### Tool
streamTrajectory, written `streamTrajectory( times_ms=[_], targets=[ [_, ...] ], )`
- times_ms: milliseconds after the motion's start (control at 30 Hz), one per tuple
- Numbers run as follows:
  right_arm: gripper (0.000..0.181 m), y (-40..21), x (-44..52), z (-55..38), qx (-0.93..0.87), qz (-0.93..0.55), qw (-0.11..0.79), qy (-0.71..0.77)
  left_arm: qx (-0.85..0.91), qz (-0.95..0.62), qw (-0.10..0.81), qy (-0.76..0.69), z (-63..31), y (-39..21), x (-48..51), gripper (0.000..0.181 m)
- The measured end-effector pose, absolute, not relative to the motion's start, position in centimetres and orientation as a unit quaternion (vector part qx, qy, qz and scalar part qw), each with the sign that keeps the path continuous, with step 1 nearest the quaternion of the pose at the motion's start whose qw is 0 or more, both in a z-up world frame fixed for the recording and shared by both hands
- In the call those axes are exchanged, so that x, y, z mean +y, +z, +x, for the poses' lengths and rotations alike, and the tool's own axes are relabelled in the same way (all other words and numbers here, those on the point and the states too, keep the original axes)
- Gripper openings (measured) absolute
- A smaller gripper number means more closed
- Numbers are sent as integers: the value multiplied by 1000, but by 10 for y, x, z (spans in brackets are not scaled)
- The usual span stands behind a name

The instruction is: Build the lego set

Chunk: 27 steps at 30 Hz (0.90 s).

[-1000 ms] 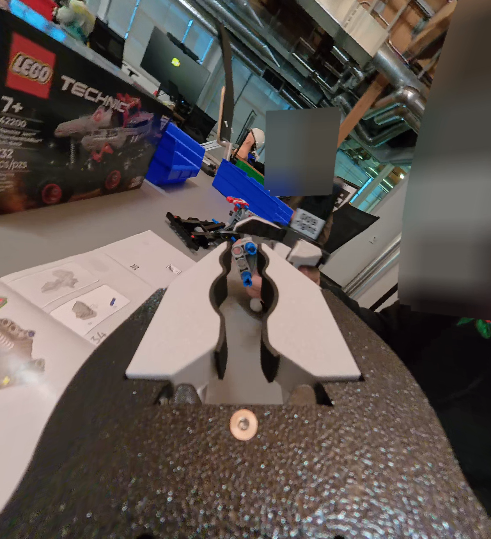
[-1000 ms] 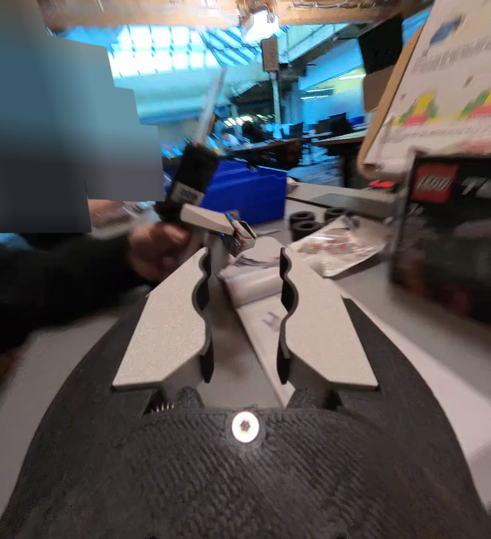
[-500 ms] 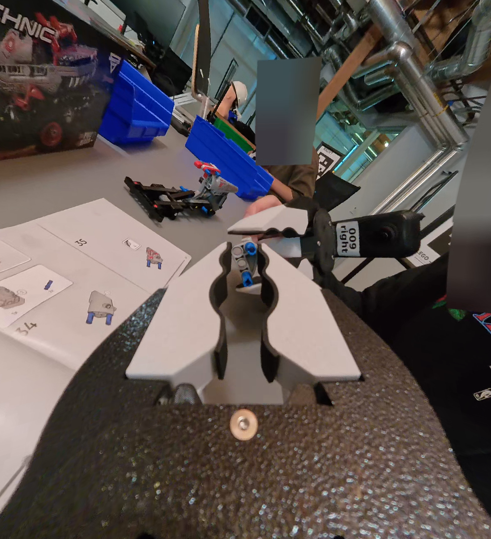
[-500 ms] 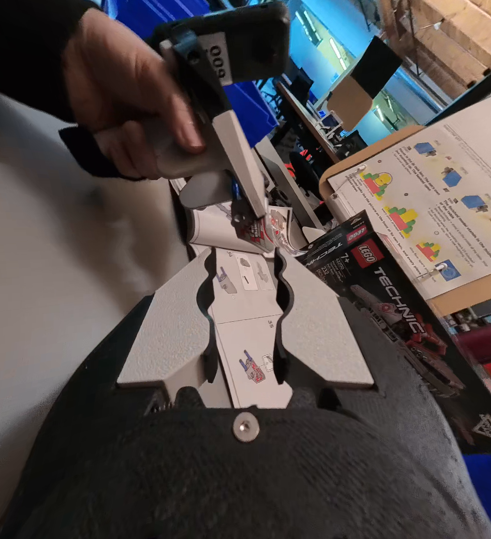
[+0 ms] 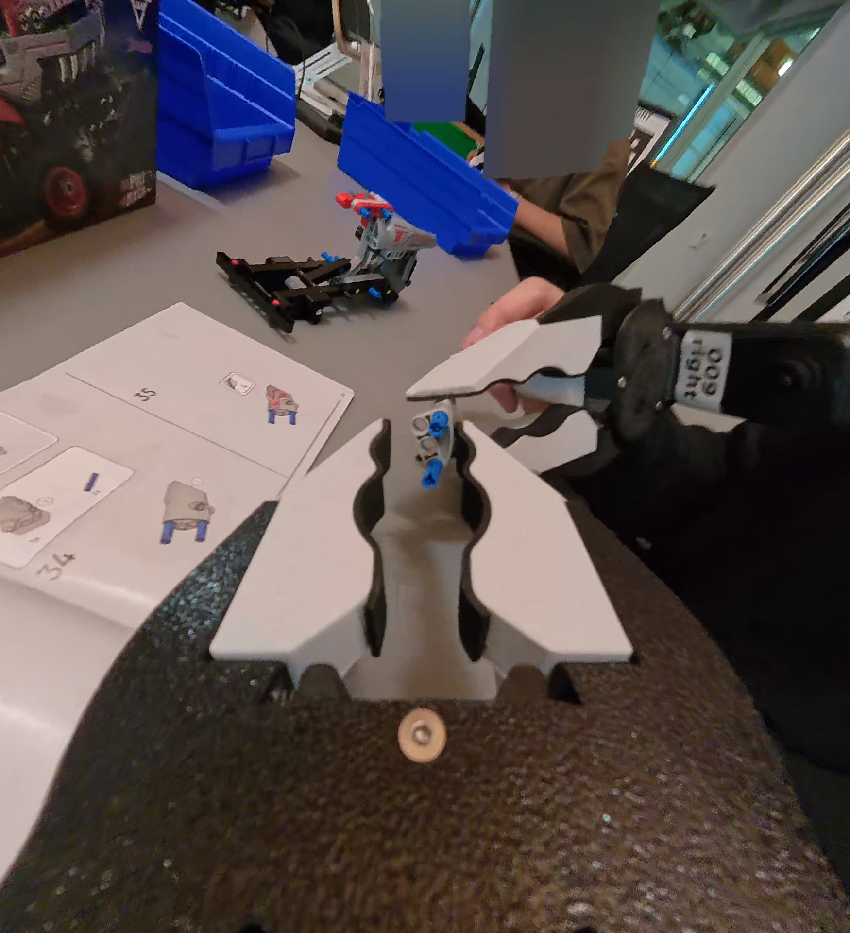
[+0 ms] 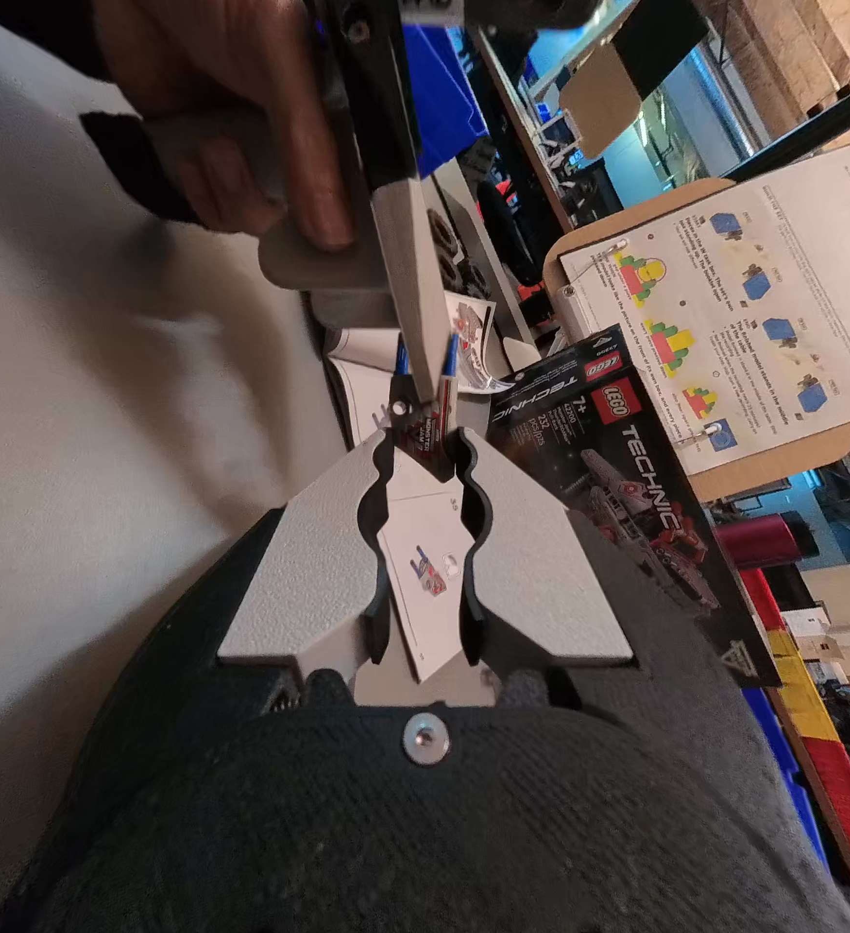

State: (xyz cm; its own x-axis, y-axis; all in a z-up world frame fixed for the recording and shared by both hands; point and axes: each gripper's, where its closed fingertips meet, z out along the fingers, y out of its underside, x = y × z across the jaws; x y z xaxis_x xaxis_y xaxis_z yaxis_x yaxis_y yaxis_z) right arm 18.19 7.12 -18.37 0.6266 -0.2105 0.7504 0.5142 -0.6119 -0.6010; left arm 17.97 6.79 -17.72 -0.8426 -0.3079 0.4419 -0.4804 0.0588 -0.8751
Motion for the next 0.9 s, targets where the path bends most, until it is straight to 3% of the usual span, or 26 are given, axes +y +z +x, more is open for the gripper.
streamTrajectory(
  times_ms=[133, 333, 500, 600, 900],
  targets=[
    [21, -188, 48, 194, -61, -813, 404, -414, -799, 238, -73, 547, 193, -195, 92, 39],
    [22, -195, 27, 238, 2, -849, 362, -384, -821, 294, -289, 396, 236, -218, 135, 32],
    [21, -191, 45, 295, -8, -855, 327, -402, -861, 296, -308, 277, 242, -263, 134, 0],
    [22, -197, 53, 323, -17, -862, 308, -402, -864, 279, -336, 252, 237, -263, 134, 0],
    [22, -220, 66, 343, 4, -876, 289, -385, -859, 300, -292, 294, 207, -263, 135, 0]
  ],
)
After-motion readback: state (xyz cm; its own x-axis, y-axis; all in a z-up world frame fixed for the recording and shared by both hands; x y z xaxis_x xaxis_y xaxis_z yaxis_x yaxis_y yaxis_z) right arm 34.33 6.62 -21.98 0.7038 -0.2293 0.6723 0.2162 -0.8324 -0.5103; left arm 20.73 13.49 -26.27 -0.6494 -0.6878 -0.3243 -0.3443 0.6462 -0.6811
